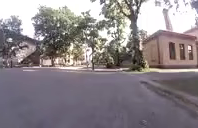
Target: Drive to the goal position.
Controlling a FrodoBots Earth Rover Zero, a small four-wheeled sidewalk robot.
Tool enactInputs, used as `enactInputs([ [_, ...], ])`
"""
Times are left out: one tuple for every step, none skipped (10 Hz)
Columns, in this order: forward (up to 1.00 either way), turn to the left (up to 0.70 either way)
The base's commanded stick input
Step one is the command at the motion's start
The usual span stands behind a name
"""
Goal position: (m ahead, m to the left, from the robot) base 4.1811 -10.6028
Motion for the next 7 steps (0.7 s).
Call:
enactInputs([
  [0.44,0.02],
  [0.44,0.02],
  [0.44,0.02],
  [0.44,0.02],
  [0.44,0.02],
  [0.44,0.02],
  [0.44,0.02],
])
